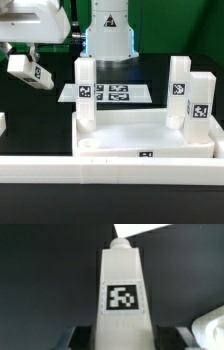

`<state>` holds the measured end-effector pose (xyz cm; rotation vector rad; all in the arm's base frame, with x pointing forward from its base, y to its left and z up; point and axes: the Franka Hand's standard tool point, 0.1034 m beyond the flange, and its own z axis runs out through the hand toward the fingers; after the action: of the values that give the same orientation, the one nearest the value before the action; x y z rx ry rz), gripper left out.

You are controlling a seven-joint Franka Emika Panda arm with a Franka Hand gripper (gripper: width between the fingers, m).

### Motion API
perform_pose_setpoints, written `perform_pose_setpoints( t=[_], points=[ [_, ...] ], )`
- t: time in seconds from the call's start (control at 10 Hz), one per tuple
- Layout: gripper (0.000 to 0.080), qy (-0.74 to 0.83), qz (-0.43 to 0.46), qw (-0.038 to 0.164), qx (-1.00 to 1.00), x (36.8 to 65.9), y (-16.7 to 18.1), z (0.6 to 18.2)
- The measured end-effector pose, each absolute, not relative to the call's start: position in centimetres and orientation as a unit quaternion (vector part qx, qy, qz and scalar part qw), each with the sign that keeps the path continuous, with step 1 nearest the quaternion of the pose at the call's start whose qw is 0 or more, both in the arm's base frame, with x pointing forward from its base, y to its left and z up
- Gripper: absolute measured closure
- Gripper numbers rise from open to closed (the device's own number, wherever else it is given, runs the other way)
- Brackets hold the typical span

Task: Assemble desk

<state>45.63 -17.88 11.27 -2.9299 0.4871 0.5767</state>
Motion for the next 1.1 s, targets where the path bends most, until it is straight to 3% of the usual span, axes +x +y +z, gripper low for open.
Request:
perform_pose_setpoints(
  t=[0.2, 0.5, 0.8, 1.1],
  points=[
    [0.0512, 0.162, 0.122, 0.040, -0.978, 46.4, -18.1, 11.2],
    [0.0512, 0.127, 0.001, 0.009, -0.992, 49.5, -17.4, 13.4],
    [0.0512, 0.128, -0.059, -0.022, -0.990, 49.3, -18.3, 12.8],
    [0.0512, 0.114, -0.071, -0.018, -0.991, 51.3, -16.4, 13.8]
  ],
)
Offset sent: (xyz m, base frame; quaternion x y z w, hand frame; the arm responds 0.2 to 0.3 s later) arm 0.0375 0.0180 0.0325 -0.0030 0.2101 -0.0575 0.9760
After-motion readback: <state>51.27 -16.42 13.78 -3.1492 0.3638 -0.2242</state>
